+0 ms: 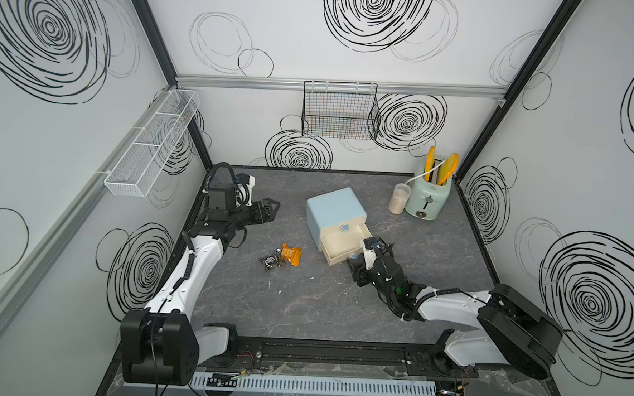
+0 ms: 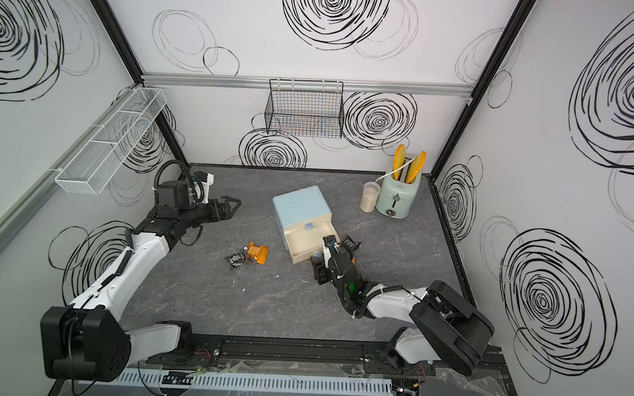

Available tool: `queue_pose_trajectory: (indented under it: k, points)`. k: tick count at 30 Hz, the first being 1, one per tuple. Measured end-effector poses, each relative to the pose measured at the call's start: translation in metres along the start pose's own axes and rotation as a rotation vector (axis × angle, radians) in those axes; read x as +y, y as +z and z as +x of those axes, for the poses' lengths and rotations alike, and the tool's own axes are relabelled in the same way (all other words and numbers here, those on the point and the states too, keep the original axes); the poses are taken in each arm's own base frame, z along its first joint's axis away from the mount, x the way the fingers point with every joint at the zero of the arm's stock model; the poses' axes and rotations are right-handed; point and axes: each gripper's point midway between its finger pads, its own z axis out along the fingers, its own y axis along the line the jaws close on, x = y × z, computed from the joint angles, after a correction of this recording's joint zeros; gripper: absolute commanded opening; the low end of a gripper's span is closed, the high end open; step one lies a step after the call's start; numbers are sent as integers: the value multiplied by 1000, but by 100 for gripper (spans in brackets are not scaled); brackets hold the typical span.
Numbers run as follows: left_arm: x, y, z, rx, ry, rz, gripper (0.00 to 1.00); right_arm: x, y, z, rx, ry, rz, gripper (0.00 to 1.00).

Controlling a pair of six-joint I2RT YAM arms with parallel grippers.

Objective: Place the cookies into the drawer by color
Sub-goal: Open the drawer in the storage box, then pick up the cookie at the center of the board.

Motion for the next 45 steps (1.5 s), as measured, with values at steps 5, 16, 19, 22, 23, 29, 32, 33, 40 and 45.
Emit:
queue_pose_trajectory:
  k: [5,16,19,22,23,29,32,33,40,45]
  points:
    - [5,0,0,-6,-19,-24,90,-1,-11,-16,-44,2,8,69]
    - [30,9,62,34,-163,-226,91,-43,-55,-49,-164,35,124,73]
    - [38,13,81,51,-187,-291,92,-63,-64,-55,-181,63,166,73]
    - [49,15,103,84,-214,-357,93,-80,-71,-61,-198,89,193,73]
    - [53,16,111,101,-222,-381,93,-84,-74,-63,-202,95,199,73]
    - [70,25,144,176,-257,-461,91,-93,-80,-66,-208,115,200,73]
    - [77,29,159,218,-272,-487,89,-93,-80,-64,-202,116,191,73]
    - [79,30,165,233,-274,-495,89,-93,-80,-64,-199,116,188,73]
    - [82,38,182,284,-257,-525,80,-93,-78,-55,-176,115,180,73]
    - [87,39,188,296,-235,-562,75,-94,-78,-53,-171,116,183,73]
